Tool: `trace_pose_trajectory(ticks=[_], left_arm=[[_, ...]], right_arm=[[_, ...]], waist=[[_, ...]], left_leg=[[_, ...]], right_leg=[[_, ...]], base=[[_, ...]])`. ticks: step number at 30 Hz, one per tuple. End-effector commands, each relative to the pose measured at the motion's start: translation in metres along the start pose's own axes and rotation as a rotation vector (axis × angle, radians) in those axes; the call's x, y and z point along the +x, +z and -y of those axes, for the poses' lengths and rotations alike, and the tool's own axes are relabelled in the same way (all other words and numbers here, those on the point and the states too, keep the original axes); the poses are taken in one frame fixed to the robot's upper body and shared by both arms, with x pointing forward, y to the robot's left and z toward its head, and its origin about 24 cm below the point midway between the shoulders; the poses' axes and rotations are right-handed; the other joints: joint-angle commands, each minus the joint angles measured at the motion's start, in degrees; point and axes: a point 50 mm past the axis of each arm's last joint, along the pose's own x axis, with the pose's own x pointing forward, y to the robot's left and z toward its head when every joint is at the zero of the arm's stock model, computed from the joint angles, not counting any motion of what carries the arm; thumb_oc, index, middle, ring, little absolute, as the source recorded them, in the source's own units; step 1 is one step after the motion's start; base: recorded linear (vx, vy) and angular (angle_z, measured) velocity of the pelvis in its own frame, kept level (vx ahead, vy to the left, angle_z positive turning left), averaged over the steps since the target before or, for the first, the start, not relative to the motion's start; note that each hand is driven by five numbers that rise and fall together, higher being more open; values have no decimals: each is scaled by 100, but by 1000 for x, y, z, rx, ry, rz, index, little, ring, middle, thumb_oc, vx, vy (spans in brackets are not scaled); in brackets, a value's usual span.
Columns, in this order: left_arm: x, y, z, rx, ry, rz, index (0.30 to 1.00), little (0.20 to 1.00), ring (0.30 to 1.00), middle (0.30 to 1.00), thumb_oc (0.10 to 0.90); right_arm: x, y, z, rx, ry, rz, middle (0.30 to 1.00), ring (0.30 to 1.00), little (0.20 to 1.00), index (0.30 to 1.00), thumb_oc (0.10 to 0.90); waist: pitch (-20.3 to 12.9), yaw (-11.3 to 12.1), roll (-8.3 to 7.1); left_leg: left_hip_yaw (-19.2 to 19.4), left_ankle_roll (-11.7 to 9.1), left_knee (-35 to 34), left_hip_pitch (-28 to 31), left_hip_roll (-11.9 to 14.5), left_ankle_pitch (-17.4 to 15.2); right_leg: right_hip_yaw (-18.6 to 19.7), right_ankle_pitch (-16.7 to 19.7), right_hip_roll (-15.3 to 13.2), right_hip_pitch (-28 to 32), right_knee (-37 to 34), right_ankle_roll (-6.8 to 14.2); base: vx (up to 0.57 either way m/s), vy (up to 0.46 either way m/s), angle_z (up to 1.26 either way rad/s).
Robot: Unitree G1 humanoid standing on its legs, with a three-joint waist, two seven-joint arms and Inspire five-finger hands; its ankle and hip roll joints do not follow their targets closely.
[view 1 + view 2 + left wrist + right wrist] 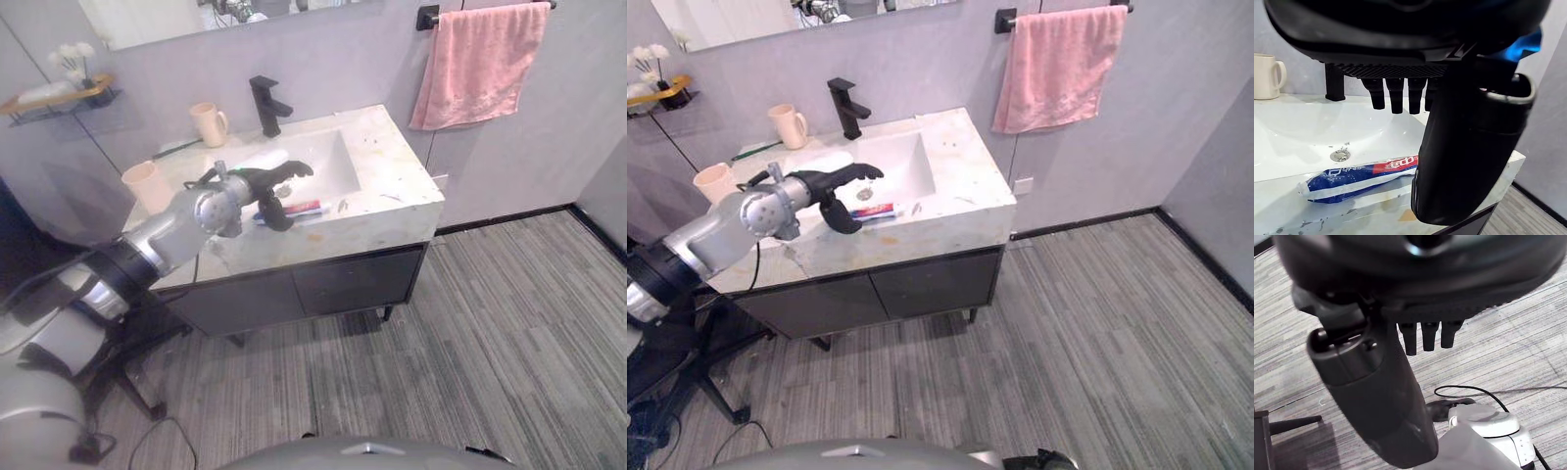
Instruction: Organize the bathroom.
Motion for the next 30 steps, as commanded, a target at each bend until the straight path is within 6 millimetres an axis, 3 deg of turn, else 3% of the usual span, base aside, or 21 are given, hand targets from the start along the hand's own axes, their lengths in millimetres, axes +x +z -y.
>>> trace_pose_trajectory(ticks=[1, 17, 30], left_arm=[[-4, 6, -91, 82, 256, -42, 900, 900, 900, 900, 800], [5, -1, -79, 158, 179, -122, 900, 900, 900, 900, 800], [5, -12, -83, 197, 177, -188, 900, 900, 900, 900, 800]], right_arm=[[0, 4, -3, 53, -12, 29, 900, 900, 900, 900, 800], [-1, 0, -2, 55, -24, 26, 900, 900, 900, 900, 800], [-1, -6, 0, 52, -27, 26, 900, 900, 900, 900, 800]], waist=[[-96, 1, -241], [-77, -128, -271], [-42, -229, -256]], left_leg=[[97, 206, 10, 301, -354, -415], [257, 275, 34, 399, -372, -535], [384, 347, 63, 442, -435, -622]], right_leg=[[292, 194, 36, -266, -41, 326], [306, 217, -11, -275, -41, 392], [355, 234, -80, -326, 22, 455]], base=[[57, 5, -3], [49, 24, -4], [44, 49, -5]])
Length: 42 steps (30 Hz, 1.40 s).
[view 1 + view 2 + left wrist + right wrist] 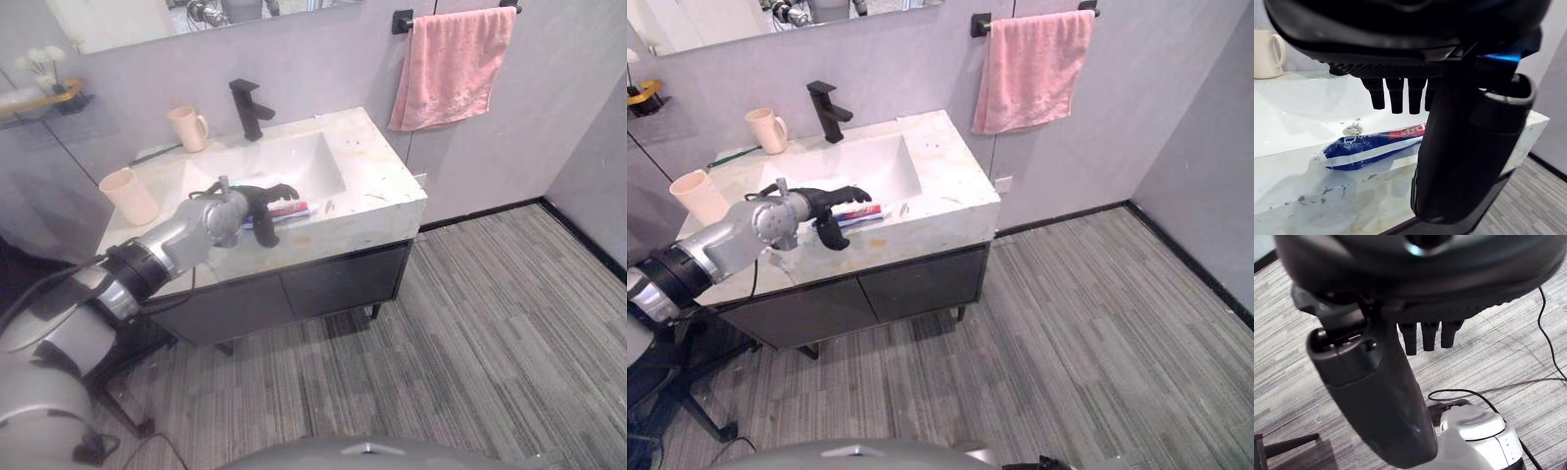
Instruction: Organize the bathroom.
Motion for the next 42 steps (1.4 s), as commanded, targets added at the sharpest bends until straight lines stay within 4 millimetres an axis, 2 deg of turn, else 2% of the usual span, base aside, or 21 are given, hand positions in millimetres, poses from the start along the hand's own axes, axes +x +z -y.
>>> trace_pose_trajectory(ticks=[1, 16, 31, 32, 33, 35, 36, 42], left_arm=[[-18, -1, -106, 110, 327, -88, 900, 900, 900, 900, 800], [-15, -28, -103, 95, 266, -226, 900, 900, 900, 900, 800], [-12, -38, -103, 101, 245, -283, 900, 900, 900, 900, 800], [-13, -36, -105, 101, 245, -282, 846, 846, 846, 846, 764], [-13, -36, -105, 102, 246, -283, 841, 841, 841, 841, 761], [-13, -36, -106, 99, 254, -283, 855, 855, 855, 855, 770], [-14, -35, -107, 98, 256, -282, 900, 900, 900, 900, 800], [-15, -32, -111, 106, 263, -283, 900, 900, 900, 900, 800]], right_arm=[[0, 7, 2, 19, -26, 32, 900, 900, 900, 900, 800], [0, 7, 6, 7, -34, 42, 900, 900, 900, 900, 800], [0, 7, 4, 5, -30, 39, 900, 900, 900, 900, 800], [0, 7, 4, 6, -29, 39, 900, 900, 900, 900, 800], [0, 7, 4, 6, -28, 39, 900, 900, 900, 900, 800], [0, 6, 4, 5, -26, 39, 900, 900, 900, 900, 800], [0, 7, 4, 6, -25, 39, 900, 900, 900, 900, 800], [1, 12, 1, 3, -12, 46, 900, 900, 900, 900, 800]], waist=[[11, -39, -143], [101, -170, -158], [123, -230, -154], [128, -220, -150], [127, -218, -150], [129, -214, -149], [129, -211, -150], [115, -149, -160]], left_leg=[[113, 255, 68, 421, -391, -553], [289, 344, 206, 434, -444, -677], [314, 396, 324, 419, -477, -752], [299, 400, 339, 412, -482, -756], [295, 403, 344, 411, -484, -758], [290, 413, 357, 412, -485, -763], [284, 413, 360, 413, -485, -765], [204, 420, 417, 408, -485, -783]], right_leg=[[114, 179, -8, -210, 28, 369], [242, 195, -82, -348, 213, 451], [309, 172, -119, -458, 413, 485], [305, 162, -119, -463, 438, 486], [303, 156, -119, -464, 449, 485], [293, 134, -120, -471, 495, 480], [290, 128, -118, -475, 509, 480], [233, 73, -113, -485, 603, 454]], base=[[40, 57, -2], [32, 46, -7], [2, 2, 0], [0, 0, 0], [0, 0, 0], [-3, 1, 2], [0, 0, 0], [-8, -5, 1]])
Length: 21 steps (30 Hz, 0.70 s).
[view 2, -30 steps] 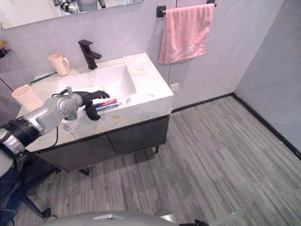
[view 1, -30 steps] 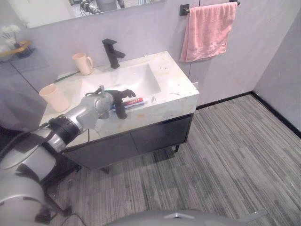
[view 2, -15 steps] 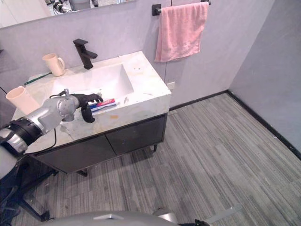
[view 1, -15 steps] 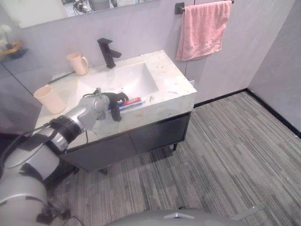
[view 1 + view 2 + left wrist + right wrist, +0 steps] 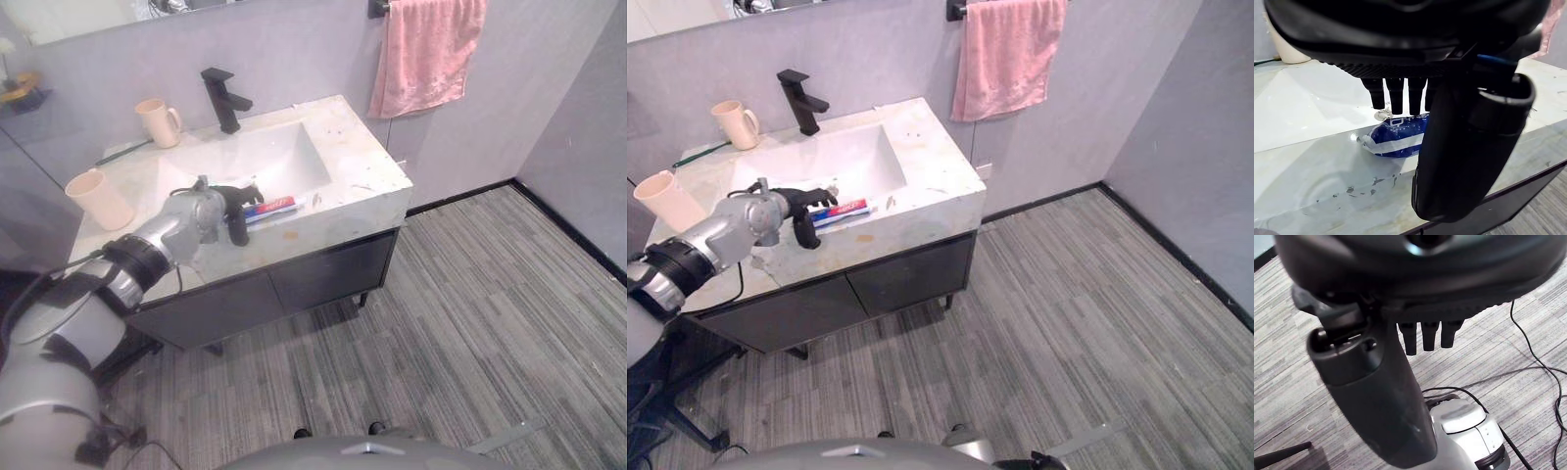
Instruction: Organize the bathroom.
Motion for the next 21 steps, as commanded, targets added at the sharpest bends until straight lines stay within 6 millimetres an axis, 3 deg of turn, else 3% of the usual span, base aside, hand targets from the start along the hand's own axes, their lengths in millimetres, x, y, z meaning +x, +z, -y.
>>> trace_pose_trajectory(ticks=[1, 21], left_arm=[[-30, 1, -112, 47, 320, -79, 900, 900, 900, 900, 800], [-32, -10, -107, -67, 322, -80, 900, 900, 900, 900, 800]], right_arm=[[1, 9, 9, -3, -33, 28, 900, 900, 900, 900, 800], [2, 21, 5, -5, -32, 28, 900, 900, 900, 900, 800]], waist=[[-109, 138, -54], [-188, 393, -118]], left_leg=[[-43, 315, 425, 398, -377, -723], [-219, 288, 498, 377, -362, -712]], right_leg=[[7, -16, -23, -415, 596, 325], [-185, -112, 15, -248, 524, 215]], base=[[0, 0, 0], [-13, -2, 4]])
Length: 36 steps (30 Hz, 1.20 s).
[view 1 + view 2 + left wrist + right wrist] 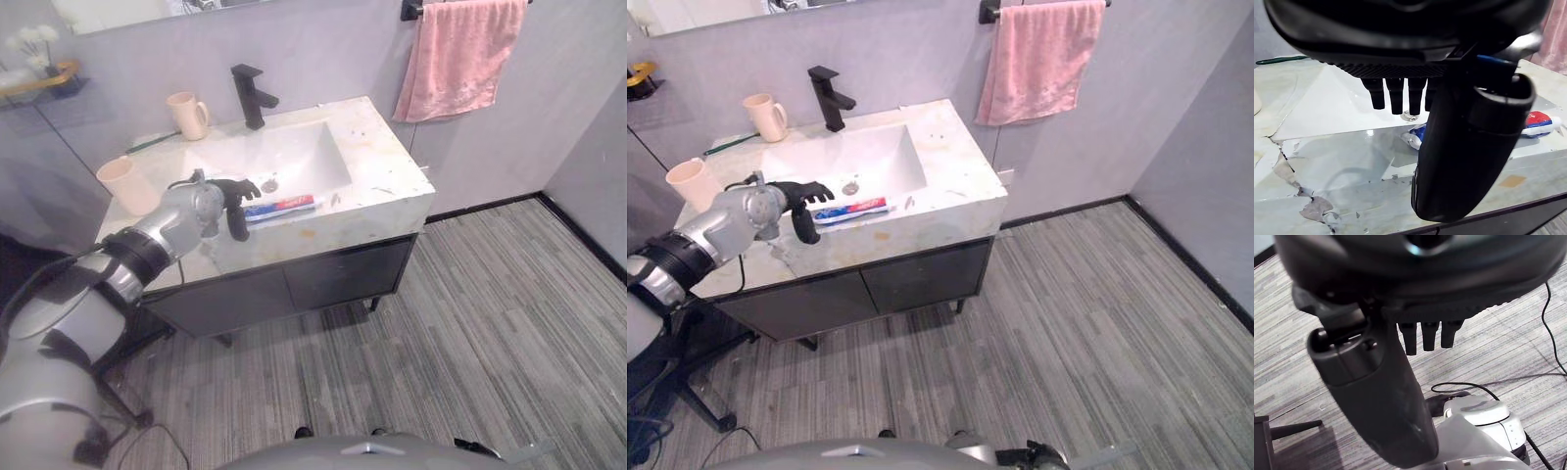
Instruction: Organize the bathroom.
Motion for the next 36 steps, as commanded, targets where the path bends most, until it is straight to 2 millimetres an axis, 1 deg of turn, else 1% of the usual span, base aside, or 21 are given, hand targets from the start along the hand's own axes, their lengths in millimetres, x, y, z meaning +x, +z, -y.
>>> trace_pose_trajectory(ticks=[1, 11, 16, 25, 32, 33, 34, 35, 36], left_arm=[[-29, -4, -95, -4, 322, -29, 900, 900, 900, 900, 800], [-20, -1, -84, -17, 320, -14, 900, 900, 900, 900, 800], [-20, 2, -86, -18, 323, -6, 900, 900, 900, 900, 800], [-19, 2, -85, -14, 327, 2, 900, 900, 900, 900, 800], [-16, 0, -80, -20, 326, 3, 900, 900, 900, 900, 800], [-17, 0, -79, -18, 325, 5, 829, 829, 829, 829, 753], [-17, 0, -79, -18, 325, 5, 815, 815, 815, 815, 744], [-17, 0, -79, -19, 322, 7, 716, 716, 716, 716, 678], [-17, 0, -79, -17, 319, 8, 655, 655, 655, 655, 637]], right_arm=[[1, 7, 11, 20, -47, 14, 900, 900, 900, 900, 800], [1, 4, 9, 13, -44, 6, 900, 900, 900, 900, 800], [0, -2, 9, 15, -45, -3, 900, 900, 900, 900, 800], [1, 0, 8, 23, -47, -1, 900, 900, 900, 900, 800], [1, 2, 9, 26, -50, 1, 900, 900, 900, 900, 800], [1, 2, 9, 27, -50, 1, 900, 900, 900, 900, 800], [1, 2, 9, 27, -50, 1, 900, 900, 900, 900, 800], [1, 2, 9, 29, -50, 0, 900, 900, 900, 900, 800], [1, 2, 9, 30, -51, 0, 900, 900, 900, 900, 800]], waist=[[-237, 63, -101], [-257, -22, -114], [-264, -37, -105], [-271, -30, -89], [-267, -35, -85], [-264, -31, -87], [-264, -31, -87], [-262, -29, -88], [-262, -30, -87]], left_leg=[[-17, 269, 487, 293, -341, -723], [54, 251, 448, 318, -335, -716], [53, 248, 448, 314, -346, -716], [47, 245, 451, 312, -343, -707], [64, 251, 475, 312, -342, -727], [58, 256, 487, 310, -347, -734], [58, 256, 487, 310, -347, -734], [55, 259, 492, 308, -349, -739], [56, 259, 497, 305, -351, -741]], right_leg=[[1, -81, 19, -408, 516, 239], [51, -85, 41, -399, 494, 233], [52, -70, 38, -391, 467, 242], [39, -85, 48, -374, 471, 218], [40, -104, 41, -390, 511, 213], [44, -103, 39, -389, 512, 212], [44, -103, 39, -389, 512, 212], [53, -101, 37, -387, 506, 214], [56, -100, 37, -388, 506, 215]], base=[[-2, -7, 7], [4, -1, 0], [16, 0, -4], [0, 0, 0], [0, 0, 0], [0, 0, 0], [0, 0, 0], [0, 0, 0], [0, 0, 0]])
